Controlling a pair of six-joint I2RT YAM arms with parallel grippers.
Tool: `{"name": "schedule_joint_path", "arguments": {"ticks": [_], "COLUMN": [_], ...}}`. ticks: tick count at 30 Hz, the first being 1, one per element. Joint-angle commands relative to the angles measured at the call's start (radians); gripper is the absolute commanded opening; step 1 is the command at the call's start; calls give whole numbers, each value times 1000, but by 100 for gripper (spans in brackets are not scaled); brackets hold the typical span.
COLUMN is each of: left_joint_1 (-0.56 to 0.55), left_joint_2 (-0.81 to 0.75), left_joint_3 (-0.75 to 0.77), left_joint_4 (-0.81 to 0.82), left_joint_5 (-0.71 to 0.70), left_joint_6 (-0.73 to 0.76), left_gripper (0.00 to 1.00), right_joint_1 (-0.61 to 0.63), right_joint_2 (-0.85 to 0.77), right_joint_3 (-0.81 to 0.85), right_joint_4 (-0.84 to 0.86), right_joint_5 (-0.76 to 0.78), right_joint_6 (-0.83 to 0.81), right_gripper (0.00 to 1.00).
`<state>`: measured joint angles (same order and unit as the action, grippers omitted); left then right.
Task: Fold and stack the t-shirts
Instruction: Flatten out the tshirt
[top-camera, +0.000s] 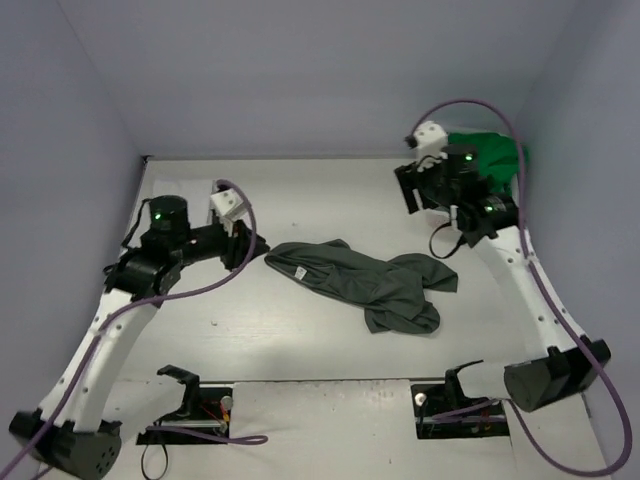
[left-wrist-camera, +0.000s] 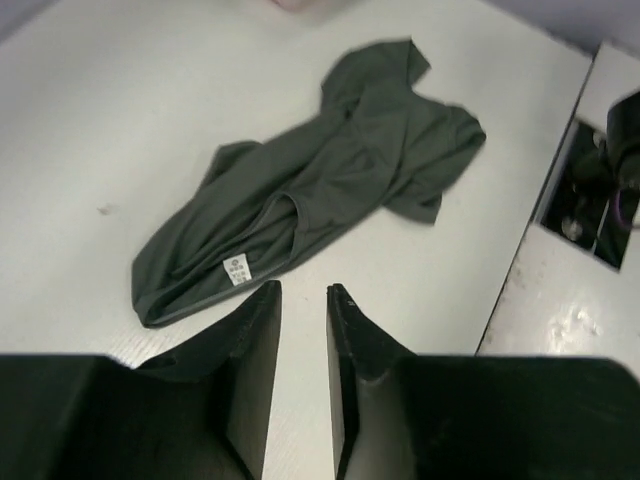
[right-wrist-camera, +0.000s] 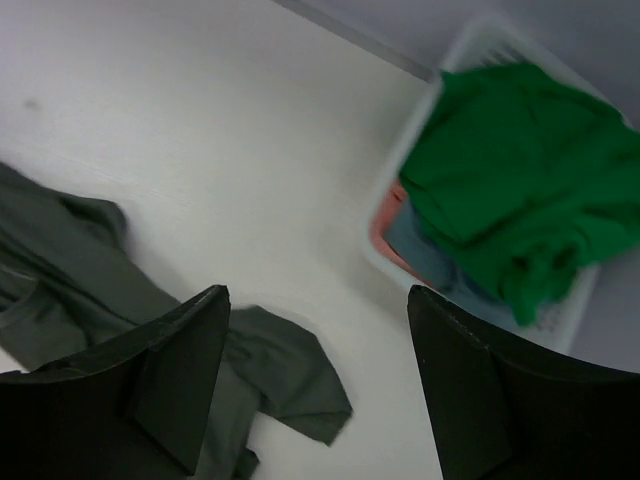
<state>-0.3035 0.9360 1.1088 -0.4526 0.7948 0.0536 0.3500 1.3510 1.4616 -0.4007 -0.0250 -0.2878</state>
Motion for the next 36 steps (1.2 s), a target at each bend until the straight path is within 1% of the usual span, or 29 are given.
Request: {"name": "schedule_joint_path", "arguments": {"ticks": [1,2,3,4,5,6,7,8,9,10,11,12,13,14,15,16,17,18,20,21,22,23,24,30,33,36], "left_joint_1": [-80,-100,-123,-146,-196,-218,-242,-293,-318,-341,-391,-416,-440,-463,-512,-535,-558,-597,-628,-647,-655,-661,-672,-700,-709,-715], "left_joint_2": [107,133,159,219,253,283,347,348,442,472,506,538,605,641,674,743,777,840,891,943,967,994,1042,1193,1245,1281], "left_joint_3": [75,86,120,143,166,190,238,261,284,330,353,377,431,457,486,517,576,606,678,700,724,776,802,994,1060,1091], "left_joint_4": [-57,-76,-95,-112,-150,-168,-193,-202,-213,-230,-236,-244,-264,-270,-279,-299,-307,-314,-316,-314,-314,-316,-314,-308,-311,-319], "left_joint_5": [9,4,-8,-19,-32,-43,-74,-74,-101,-127,-141,-155,-181,-195,-207,-216,-227,-233,-252,-259,-266,-272,-270,-315,-345,-336], "left_joint_6": [129,144,181,199,221,256,270,282,310,322,334,354,365,374,390,394,399,402,405,407,408,401,394,382,384,376], "left_gripper": [23,26,29,33,39,41,42,45,46,47,48,48,48,48,48,48,48,48,48,48,48,48,48,45,43,43], "right_joint_1": [-136,-179,-268,-308,-342,-377,-425,-446,-465,-501,-520,-548,-600,-614,-617,-615,-617,-618,-618,-623,-628,-641,-649,-668,-668,-668], "right_joint_2": [-106,-127,-147,-182,-197,-211,-239,-249,-272,-282,-289,-293,-294,-294,-288,-282,-276,-259,-250,-254,-260,-265,-276,-287,-265,-263], "right_joint_3": [-95,-133,-154,-177,-226,-254,-280,-305,-354,-377,-400,-406,-402,-400,-406,-412,-418,-432,-463,-484,-529,-530,-523,-535,-529,-529], "right_joint_4": [4,-4,-13,-27,-33,-36,-43,-46,-46,-47,-47,-50,-50,-50,-50,-47,-44,-37,-14,20,35,37,28,30,25,25], "right_joint_5": [85,67,44,34,1,-15,-24,-39,-82,-111,-145,-208,-231,-269,-295,-341,-357,-368,-394,-403,-415,-424,-443,-480,-483,-481], "right_joint_6": [27,27,24,21,18,13,10,12,15,24,25,26,30,36,39,41,48,55,76,78,78,75,75,68,65,64], "right_gripper": [70,70,71,71,72,72,73,73,73,73,73,72,73,73,73,73,73,73,72,72,72,72,72,72,72,72]}}
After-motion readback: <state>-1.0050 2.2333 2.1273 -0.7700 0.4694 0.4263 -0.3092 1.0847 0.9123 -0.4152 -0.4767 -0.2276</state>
